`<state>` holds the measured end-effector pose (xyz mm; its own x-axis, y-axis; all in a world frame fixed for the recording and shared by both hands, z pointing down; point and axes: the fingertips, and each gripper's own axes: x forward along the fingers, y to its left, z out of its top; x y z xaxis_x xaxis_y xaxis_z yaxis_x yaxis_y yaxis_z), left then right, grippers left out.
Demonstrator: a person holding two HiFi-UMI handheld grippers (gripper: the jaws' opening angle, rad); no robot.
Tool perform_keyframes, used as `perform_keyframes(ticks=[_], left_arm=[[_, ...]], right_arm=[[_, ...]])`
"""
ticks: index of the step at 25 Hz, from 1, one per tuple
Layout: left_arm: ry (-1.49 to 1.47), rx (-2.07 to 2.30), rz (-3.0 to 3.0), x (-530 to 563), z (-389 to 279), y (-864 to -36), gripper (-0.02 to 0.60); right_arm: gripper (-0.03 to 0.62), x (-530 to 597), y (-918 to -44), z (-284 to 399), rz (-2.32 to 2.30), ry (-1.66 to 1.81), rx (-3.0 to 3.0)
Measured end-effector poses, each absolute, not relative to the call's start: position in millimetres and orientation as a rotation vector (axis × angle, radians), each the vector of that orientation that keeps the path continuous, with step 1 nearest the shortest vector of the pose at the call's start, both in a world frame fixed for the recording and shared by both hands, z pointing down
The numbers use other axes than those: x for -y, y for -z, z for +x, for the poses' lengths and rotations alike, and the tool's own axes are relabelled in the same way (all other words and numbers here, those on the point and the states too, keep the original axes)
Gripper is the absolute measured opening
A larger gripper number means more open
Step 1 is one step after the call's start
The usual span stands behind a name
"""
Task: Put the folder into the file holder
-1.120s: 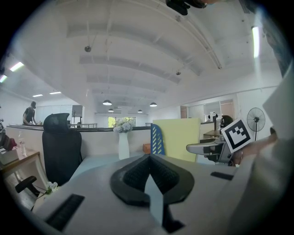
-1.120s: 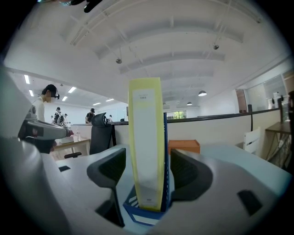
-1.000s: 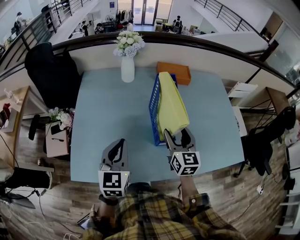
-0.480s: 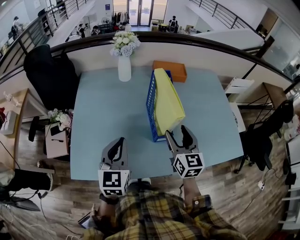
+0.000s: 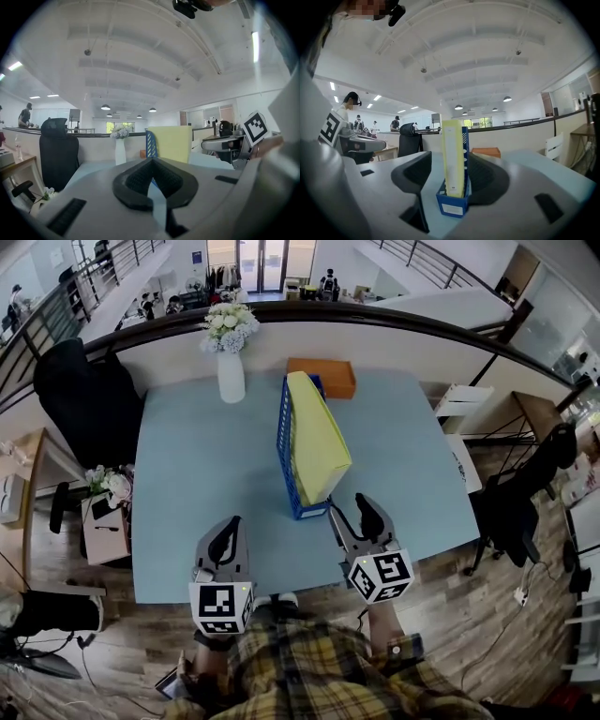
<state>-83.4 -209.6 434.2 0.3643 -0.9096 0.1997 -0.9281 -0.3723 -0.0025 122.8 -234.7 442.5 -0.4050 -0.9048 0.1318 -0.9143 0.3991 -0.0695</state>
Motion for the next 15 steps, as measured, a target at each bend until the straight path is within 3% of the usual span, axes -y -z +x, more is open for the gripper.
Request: perform_keyframes(ticks=[9,15], left_arm=[[-0.265,1.627,2.520,207,-69,-441,-0.005],[-0.268,1.578,2.523,202,-65,-446,-0.005]], right_arm=[[0.237,218,-445,129,1.596,-0.213,2.568],[0.174,205,-444,130,1.596,-0.221,2.576]])
